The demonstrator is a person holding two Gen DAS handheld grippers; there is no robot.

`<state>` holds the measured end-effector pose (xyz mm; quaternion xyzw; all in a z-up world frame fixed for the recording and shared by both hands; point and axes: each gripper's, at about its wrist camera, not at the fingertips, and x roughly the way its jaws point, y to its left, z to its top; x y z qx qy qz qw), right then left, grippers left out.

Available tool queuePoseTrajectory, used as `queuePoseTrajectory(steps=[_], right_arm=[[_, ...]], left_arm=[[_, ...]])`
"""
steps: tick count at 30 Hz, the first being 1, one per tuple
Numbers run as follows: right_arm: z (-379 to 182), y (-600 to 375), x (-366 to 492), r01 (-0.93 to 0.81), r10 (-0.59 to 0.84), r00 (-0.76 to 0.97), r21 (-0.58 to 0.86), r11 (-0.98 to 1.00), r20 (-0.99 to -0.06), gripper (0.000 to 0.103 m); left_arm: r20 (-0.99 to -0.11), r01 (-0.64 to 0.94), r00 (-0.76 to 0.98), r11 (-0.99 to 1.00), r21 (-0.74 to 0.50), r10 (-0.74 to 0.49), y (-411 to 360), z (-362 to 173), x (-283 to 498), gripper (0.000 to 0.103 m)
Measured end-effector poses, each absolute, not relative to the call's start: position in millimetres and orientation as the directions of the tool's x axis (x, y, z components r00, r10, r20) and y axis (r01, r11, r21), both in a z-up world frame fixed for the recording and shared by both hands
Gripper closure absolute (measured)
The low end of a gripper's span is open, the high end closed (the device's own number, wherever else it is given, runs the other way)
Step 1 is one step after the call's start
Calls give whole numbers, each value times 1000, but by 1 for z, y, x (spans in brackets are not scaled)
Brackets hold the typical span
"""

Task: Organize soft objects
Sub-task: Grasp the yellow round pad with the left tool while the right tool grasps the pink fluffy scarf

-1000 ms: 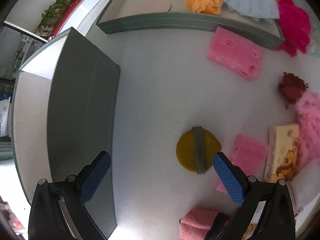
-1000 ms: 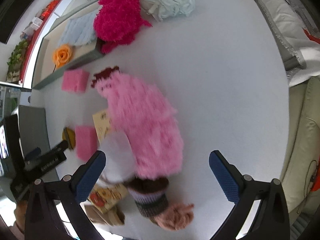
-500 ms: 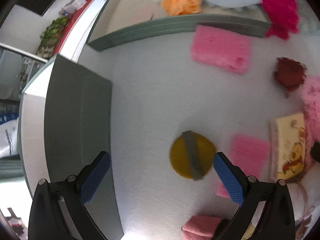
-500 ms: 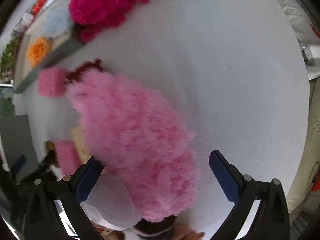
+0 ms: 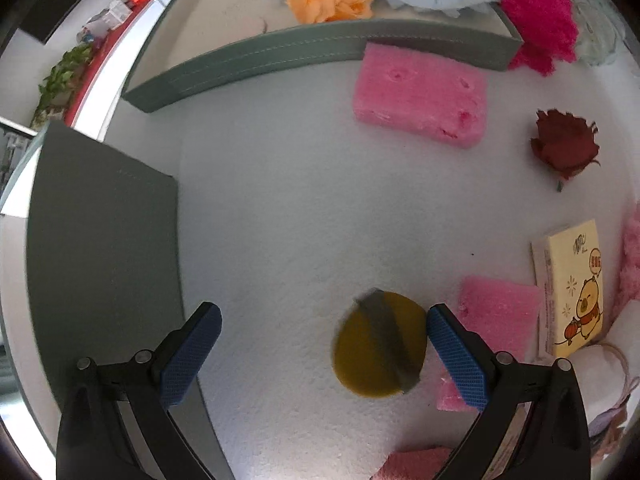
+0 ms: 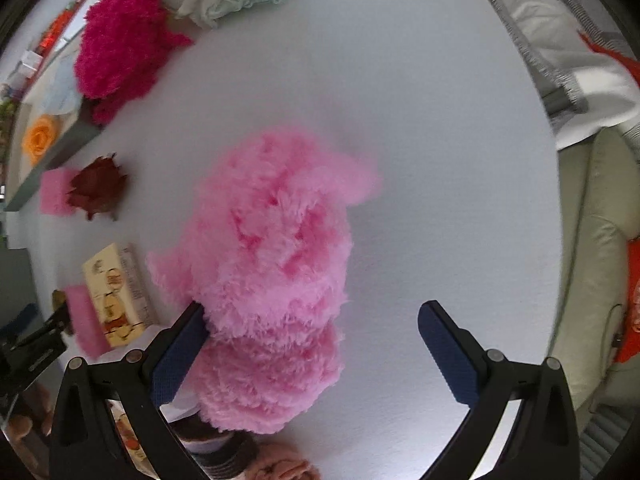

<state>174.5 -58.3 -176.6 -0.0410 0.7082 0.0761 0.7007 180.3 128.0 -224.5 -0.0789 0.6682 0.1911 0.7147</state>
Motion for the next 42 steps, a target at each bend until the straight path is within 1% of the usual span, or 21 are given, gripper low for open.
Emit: queuePoseTrajectory(steps=[4,8,11,17,23,29,34,35,36,37,38,39,40,41,42], right_arm=[[-184,-50,166,-168,105,-54,113,979,-993,0],[-199,-39,162,-185,88,-88,103,977,-992,0],[-215,-39,160,-169,70,-129,91,981,-989,0],[-222,-27,154,-229,-20,-122,9,973,-992,0],[-220,-18,148,-224,-22,-132,8,975,-991,0],[-234,-24,186,-216,-25,-171,13,976,-985,0],[-237,-30,190,-210,-24,-191,17,978,-981,1],[-235,-35,189,-202,-22,-189,17,979,-982,3],[-234,-36,188,-196,-19,-184,18,980,-983,4],[-232,-37,187,-195,-17,-174,18,981,-985,9],[-229,-40,187,-197,-16,-168,17,980,-986,16],[-225,-40,187,-203,-14,-155,18,979,-988,21],[-221,-39,184,-210,-12,-141,18,978,-990,34],[-218,-39,184,-216,-9,-130,19,976,-991,53],[-214,-40,185,-225,0,-117,27,974,-993,58]], left_arm=[[-992,-414,31,905,99,123,143,-224,182,0],[-995,-443,49,895,59,90,149,-221,180,0],[-997,-487,70,874,2,41,160,-221,172,0],[-994,-493,98,870,2,58,154,-214,164,0],[-993,-501,105,865,0,61,162,-213,147,0],[-997,-528,63,849,2,41,164,-215,144,0],[-1000,-530,10,848,5,12,163,-216,145,0],[-1000,-530,13,848,-1,7,162,-215,144,2],[-1000,-531,16,847,-2,8,161,-216,143,6],[-1000,-528,21,850,-2,11,161,-214,142,12],[-1000,-522,26,853,-1,14,159,-212,140,16],[-999,-515,35,857,-1,20,158,-209,139,26],[-999,-510,42,860,-1,24,158,-206,137,41],[-999,-504,45,864,0,27,159,-203,136,49],[-999,-497,42,868,2,27,160,-201,135,54]])
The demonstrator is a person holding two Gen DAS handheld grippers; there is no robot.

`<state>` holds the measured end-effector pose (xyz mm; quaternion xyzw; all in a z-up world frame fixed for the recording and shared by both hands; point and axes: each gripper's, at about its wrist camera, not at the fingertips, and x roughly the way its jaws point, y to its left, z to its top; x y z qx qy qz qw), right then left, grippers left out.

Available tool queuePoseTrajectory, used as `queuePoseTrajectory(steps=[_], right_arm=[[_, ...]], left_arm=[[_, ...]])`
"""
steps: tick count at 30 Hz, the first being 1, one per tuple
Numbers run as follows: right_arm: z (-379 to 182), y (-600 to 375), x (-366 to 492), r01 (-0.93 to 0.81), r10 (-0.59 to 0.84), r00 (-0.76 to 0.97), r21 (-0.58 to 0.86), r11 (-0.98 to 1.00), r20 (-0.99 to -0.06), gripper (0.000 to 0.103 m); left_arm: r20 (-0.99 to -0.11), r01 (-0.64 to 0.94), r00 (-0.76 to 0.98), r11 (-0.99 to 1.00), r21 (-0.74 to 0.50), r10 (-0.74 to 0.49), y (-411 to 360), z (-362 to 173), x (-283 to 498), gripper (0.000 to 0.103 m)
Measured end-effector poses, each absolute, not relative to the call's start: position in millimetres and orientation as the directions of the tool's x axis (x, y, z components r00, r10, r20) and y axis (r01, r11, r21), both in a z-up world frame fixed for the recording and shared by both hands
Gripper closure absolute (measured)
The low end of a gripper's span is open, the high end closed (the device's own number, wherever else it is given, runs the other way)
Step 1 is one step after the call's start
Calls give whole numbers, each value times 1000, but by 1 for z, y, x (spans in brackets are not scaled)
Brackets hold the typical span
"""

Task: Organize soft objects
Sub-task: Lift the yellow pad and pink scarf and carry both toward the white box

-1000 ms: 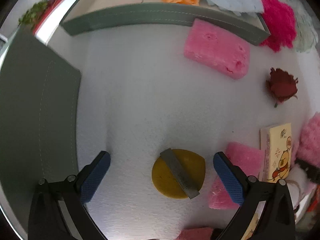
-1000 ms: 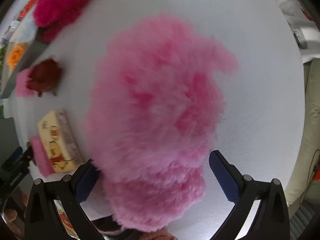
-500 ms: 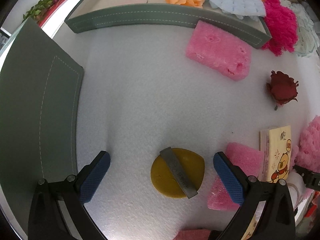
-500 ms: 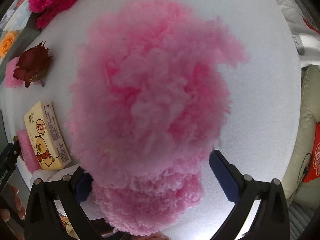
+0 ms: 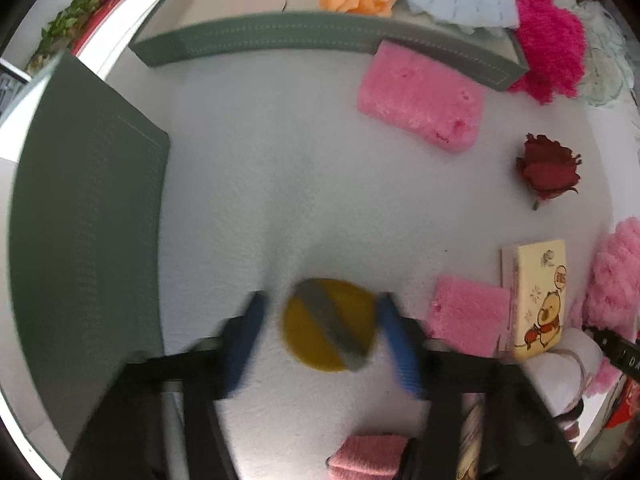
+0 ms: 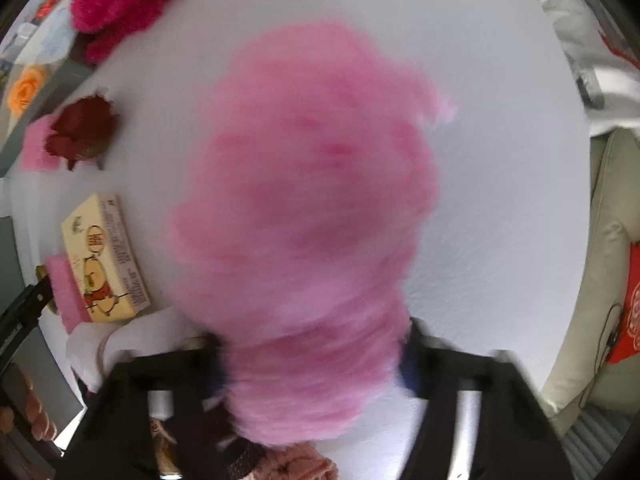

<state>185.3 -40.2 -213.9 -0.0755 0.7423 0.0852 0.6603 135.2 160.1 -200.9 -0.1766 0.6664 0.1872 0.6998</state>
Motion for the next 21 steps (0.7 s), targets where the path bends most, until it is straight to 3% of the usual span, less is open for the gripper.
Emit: queuePoseTrajectory(steps=[7,21], right_arm=[[-194,-56,182,-180,39,-45,47,983,-998,61],[-127,-92,149,-133,142,37,136,982,-989,61]], left_arm=[[-998,-539,61,841,-45,-15,176,-190,113,55],[-983,-461,184,882,-96,-11,163,-113,59,55]])
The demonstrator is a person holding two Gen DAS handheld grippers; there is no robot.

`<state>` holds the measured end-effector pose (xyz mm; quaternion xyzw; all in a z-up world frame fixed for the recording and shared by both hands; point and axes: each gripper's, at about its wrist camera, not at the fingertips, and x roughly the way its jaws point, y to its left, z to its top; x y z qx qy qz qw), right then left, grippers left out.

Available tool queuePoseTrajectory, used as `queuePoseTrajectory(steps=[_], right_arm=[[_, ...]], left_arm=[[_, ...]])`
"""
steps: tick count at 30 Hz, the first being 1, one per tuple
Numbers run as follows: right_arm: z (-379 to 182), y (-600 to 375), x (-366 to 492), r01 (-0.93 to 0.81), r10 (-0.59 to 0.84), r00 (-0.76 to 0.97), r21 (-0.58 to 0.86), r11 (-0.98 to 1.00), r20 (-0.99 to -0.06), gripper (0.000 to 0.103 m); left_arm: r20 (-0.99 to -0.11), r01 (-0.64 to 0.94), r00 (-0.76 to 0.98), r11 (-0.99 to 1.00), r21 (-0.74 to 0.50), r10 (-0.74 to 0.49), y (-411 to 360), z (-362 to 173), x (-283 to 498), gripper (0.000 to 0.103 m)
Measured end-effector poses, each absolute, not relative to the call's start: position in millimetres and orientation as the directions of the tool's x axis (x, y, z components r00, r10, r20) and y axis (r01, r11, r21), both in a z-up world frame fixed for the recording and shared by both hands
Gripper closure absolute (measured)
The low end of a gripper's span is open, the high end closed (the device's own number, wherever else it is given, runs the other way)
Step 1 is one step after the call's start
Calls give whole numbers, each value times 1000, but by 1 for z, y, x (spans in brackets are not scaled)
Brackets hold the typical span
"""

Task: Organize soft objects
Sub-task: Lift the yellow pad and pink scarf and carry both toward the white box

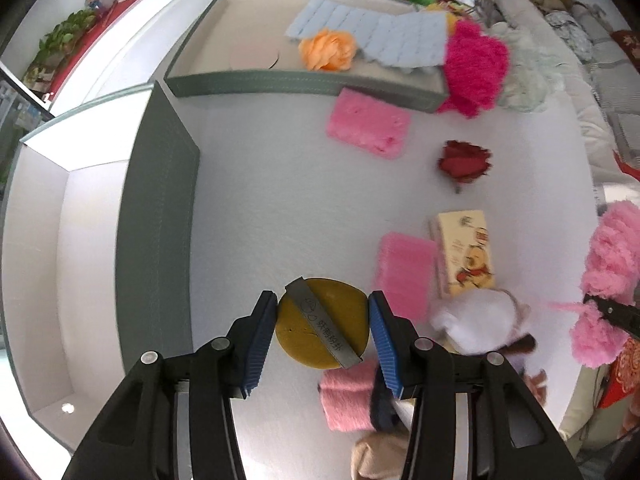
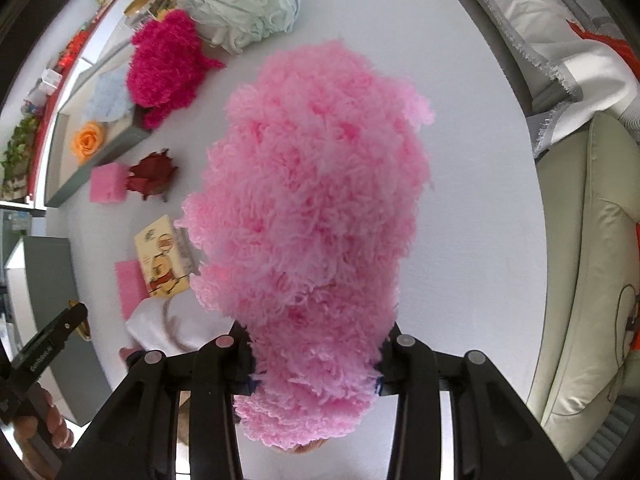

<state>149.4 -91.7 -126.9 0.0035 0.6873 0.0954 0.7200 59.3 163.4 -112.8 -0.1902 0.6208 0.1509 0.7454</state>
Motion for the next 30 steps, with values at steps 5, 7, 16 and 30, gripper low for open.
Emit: queuePoseTrajectory(steps=[5,7,16,30], right_arm=[[-111,-100,142,-134,169,40,162,978,-985,61],[-104,-101,136,-145,176,43,169,975,-983,61],[-65,-87,114,-215,196,75,176,961,-978,61],[-19,33,84,-465,280,83,211,860,-957,60]], left_arm=[[-977,-438,215,893,-98,-1,160,-79,43,55],[-975,-435,221,897,-83,17,155,-69,34,55],[-956,-436,292,895,-97,39,149,-30,24,55],[-927,-637,336,765,-95,164,214,3,-40,55]])
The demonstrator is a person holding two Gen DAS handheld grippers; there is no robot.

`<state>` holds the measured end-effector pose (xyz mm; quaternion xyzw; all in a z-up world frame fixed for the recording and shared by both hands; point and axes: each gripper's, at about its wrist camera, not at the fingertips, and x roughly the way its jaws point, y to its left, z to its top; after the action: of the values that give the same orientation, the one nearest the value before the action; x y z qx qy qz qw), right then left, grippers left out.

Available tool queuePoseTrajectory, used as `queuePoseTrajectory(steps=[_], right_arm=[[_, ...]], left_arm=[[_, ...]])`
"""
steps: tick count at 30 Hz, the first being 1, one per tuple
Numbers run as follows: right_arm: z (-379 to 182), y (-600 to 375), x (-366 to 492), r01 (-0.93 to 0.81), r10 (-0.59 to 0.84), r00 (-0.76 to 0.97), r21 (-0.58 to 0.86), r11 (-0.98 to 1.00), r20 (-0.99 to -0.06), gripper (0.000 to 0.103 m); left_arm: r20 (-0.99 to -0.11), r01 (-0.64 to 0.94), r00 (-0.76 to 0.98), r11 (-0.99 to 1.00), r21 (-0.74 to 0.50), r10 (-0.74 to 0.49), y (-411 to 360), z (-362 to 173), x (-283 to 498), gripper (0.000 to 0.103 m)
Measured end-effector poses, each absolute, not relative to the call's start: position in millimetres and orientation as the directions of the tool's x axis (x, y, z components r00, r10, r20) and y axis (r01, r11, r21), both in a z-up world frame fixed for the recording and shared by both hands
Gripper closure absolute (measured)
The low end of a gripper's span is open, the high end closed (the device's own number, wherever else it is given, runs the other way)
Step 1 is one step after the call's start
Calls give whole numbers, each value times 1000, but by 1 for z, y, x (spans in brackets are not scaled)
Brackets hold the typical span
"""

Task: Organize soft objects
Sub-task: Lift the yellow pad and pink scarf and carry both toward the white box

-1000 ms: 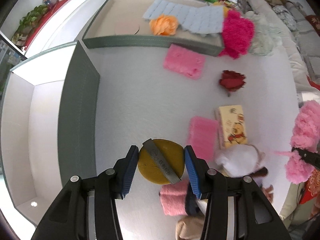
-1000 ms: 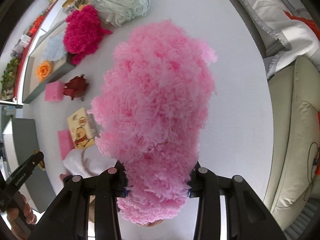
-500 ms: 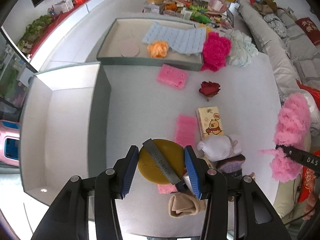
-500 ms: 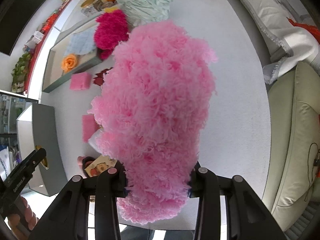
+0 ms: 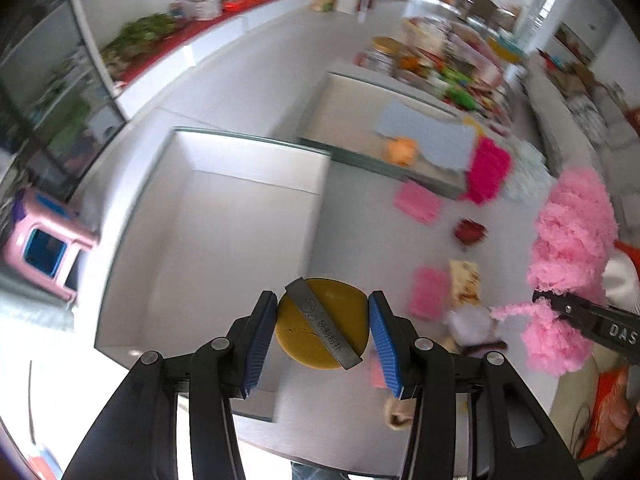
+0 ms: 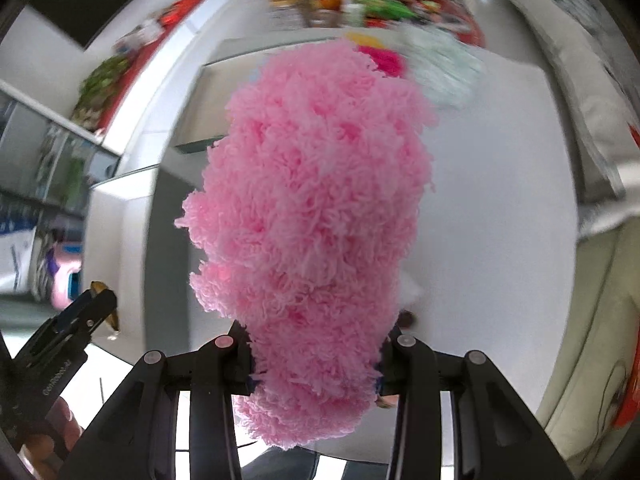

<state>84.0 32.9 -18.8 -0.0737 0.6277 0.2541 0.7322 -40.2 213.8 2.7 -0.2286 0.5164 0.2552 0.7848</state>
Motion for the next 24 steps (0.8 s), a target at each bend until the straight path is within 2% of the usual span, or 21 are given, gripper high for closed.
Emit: queuePoseTrajectory(steps=[8,15,24], right_arm=[[-5,126,52,-633,309,39,216,744,-950,60],[-4,194,19,-743,307,-4,208,636,-952,60],[-10,251,-4,-802,294,-34,202,562,-955,60]], left_arm=[[-923,-766,285,641,-58,258,264,3,-83,55],[-928,-831,247,553,-56,277,296,-6,-110,55],[-934,-861,218,506,-48,282,322,-18,-125,55]])
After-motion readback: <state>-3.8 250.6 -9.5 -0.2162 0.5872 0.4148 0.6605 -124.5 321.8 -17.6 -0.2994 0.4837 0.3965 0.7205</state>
